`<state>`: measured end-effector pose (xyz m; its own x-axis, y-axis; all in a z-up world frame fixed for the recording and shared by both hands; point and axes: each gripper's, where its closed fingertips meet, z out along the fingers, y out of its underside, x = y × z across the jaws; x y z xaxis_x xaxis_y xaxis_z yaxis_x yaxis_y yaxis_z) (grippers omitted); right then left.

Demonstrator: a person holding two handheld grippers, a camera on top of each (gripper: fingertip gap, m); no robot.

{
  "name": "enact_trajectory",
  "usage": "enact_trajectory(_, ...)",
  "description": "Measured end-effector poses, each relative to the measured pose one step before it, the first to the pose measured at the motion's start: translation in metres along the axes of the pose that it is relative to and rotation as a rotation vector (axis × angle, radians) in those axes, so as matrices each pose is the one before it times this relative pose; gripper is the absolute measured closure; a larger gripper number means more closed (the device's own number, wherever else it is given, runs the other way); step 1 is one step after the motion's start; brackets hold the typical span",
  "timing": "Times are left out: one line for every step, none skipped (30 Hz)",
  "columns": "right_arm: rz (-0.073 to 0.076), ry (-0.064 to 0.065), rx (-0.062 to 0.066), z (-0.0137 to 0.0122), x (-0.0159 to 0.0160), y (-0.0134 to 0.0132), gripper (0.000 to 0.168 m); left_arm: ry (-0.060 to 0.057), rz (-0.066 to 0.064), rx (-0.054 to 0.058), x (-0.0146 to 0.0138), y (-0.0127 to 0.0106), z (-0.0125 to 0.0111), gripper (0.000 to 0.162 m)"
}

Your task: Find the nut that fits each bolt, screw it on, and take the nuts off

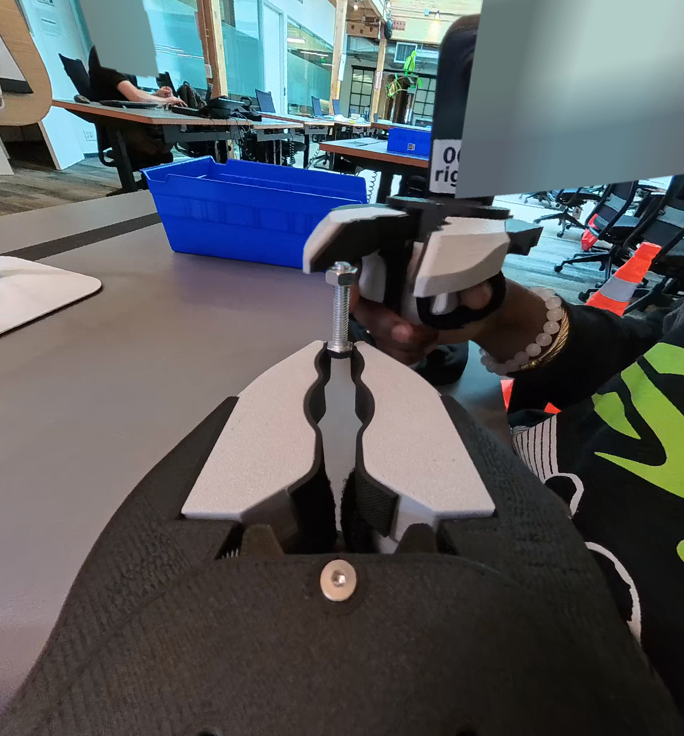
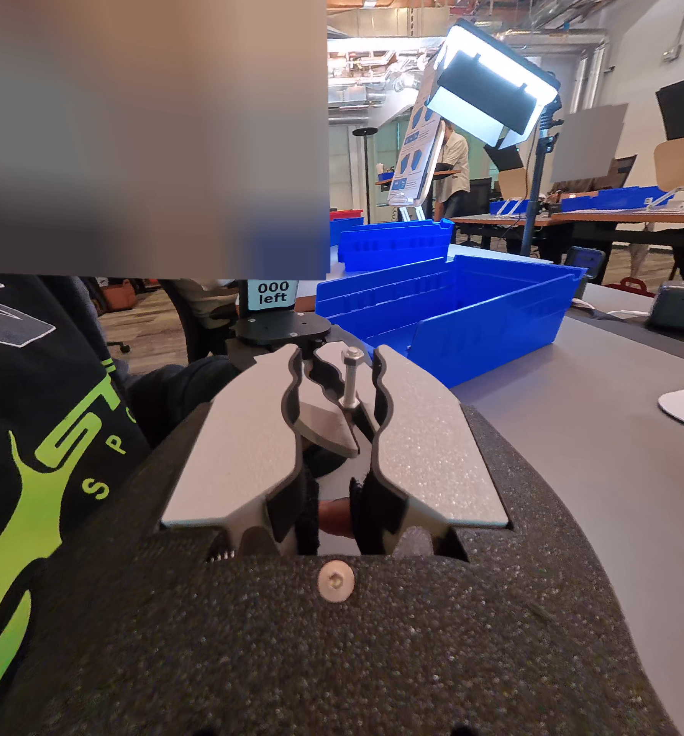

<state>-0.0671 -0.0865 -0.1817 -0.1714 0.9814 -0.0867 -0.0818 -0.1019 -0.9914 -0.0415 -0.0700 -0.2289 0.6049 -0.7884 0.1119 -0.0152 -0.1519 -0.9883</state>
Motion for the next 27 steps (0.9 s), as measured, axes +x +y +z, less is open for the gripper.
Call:
enact_trajectory(-0.0052,-0.0074,-0.0049,0.00267,-0.00092,0.00047,0.133,0.0010,0.0013,-0.0016,0.00022,0.00020,0.00013,0.152)
enact_trajectory(-0.0061,-0.0043,-0.0052,0.00199,-0.00066,0.00043,0.133,0.0005,0.0012,-0.0010,0.00018,0.00014,0.00003,0.152)
enact_trajectory(-0.0045,-0.0023,-0.0044,0.00106,-0.00059,0.00013,0.133,-0.0003,0.0002,0.0006,-0.00012,-0.00007,-0.00004,0.152)
enact_trajectory(-0.0025,-0.0008,-0.0033,0.00011,-0.00051,-0.00001,0.133,-0.0005,-0.0011,0.0016,-0.00009,-0.00018,-0.00019,0.152)
enact_trajectory(-0.0010,0.0013,-0.0013,-0.00098,-0.00036,-0.00017,0.134,-0.0020,-0.0021,0.0019,-0.00043,-0.00025,-0.00013,0.152)
enact_trajectory(-0.0004,0.0053,0.0007,-0.00177,0.00007,-0.00019,0.135,-0.0015,-0.0019,0.0019,-0.00045,-0.00026,-0.00020,0.152)
enact_trajectory(-0.0007,0.0076,0.0008,-0.00236,0.00031,-0.00015,0.135,-0.0012,0.0000,0.0013,-0.00013,-0.00015,-0.00005,0.152)
enact_trajectory(-0.0004,0.0069,0.0010,-0.00275,0.00015,-0.00010,0.137,-0.0019,0.0001,0.0004,-0.00023,-0.00004,-0.00011,0.152)
enact_trajectory(0.0008,0.0055,0.0018,-0.00292,-0.00003,-0.00014,0.138,-0.0002,0.0004,-0.0001,0.00008,0.00003,0.00001,0.152)
enact_trajectory(0.0008,-0.0003,0.0031,-0.00279,-0.00097,-0.00039,0.141,-0.0014,-0.0006,0.0003,-0.00028,-0.00005,0.00000,0.152)
enact_trajectory(0.0011,-0.0042,0.0054,-0.00254,-0.00148,-0.00059,0.145,-0.0012,-0.0018,-0.0001,-0.00031,-0.00001,-0.00005,0.152)
enact_trajectory(0.0013,-0.0002,0.0055,-0.00198,-0.00058,-0.00059,0.147,0.0014,-0.0008,0.0000,0.00010,-0.00001,-0.00002,0.152)
enact_trajectory(0.0000,0.0065,0.0027,-0.00117,0.00104,-0.00030,0.147,0.0014,0.0008,-0.0001,0.00027,0.00003,0.00001,0.152)
enact_trajectory(-0.0013,0.0090,0.0010,-0.00035,0.00192,-0.00011,0.147,0.0009,0.0018,-0.0012,0.00026,0.00007,0.00008,0.152)
enact_trajectory(-0.0011,0.0073,0.0013,0.00083,0.00206,0.00004,0.147,0.0019,0.0022,-0.0016,0.00035,0.00021,0.00007,0.152)
enact_trajectory(0.0013,0.0033,0.0013,0.00179,0.00171,0.00021,0.144,0.0022,0.0024,-0.0009,0.00052,0.00014,0.00013,0.152)
enact_trajectory(0.0040,-0.0037,-0.0001,0.00279,0.00074,0.00039,0.140,0.0008,0.0021,-0.0005,0.00023,0.00009,0.00000,0.152)
enact_trajectory(0.0049,-0.0105,-0.0021,0.00347,-0.00028,0.00053,0.137,0.0010,0.0012,-0.0008,0.00024,0.00012,0.00004,0.152)
enact_trajectory(0.0033,-0.0128,-0.0043,0.00374,-0.00077,0.00087,0.135,0.0014,0.0000,-0.0010,0.00016,0.00011,0.00007,0.152)
enact_trajectory(0.0006,-0.0122,-0.0065,0.00358,-0.00105,0.00109,0.133,0.0005,-0.0004,-0.0004,0.00002,0.00004,0.00003,0.152)
enact_trajectory(-0.0017,-0.0103,-0.0076,0.00306,-0.00097,0.00119,0.132,0.0013,0.0001,-0.0006,0.00014,0.00006,0.00010,0.152)
enact_trajectory(-0.0029,-0.0072,-0.0066,0.00229,-0.00082,0.00100,0.132,0.0003,0.0001,-0.0005,0.00002,0.00007,-0.00004,0.152)
enact_trajectory(-0.0033,-0.0044,-0.0042,0.00119,-0.00067,0.00049,0.132,0.0002,0.0001,0.0002,0.00002,-0.00003,0.00002,0.152)
enact_trajectory(-0.0027,-0.0022,-0.0016,0.00009,-0.00056,0.00015,0.132,-0.0004,-0.0004,0.0003,-0.00009,-0.00004,-0.00006,0.152)
enact_trajectory(-0.0012,0.0007,0.0007,-0.00094,-0.00044,-0.00022,0.133,-0.0011,-0.0012,0.0009,-0.00017,-0.00011,-0.00010,0.152)
enact_trajectory(0.0002,0.0055,0.0017,-0.00187,-0.00002,-0.00043,0.134,-0.0009,-0.0018,0.0016,-0.00032,-0.00022,-0.00015,0.152)
enact_trajectory(-0.0003,0.0083,0.0010,-0.00253,0.00037,-0.00038,0.135,-0.0008,-0.0014,0.0007,-0.00021,-0.00010,-0.00005,0.152)
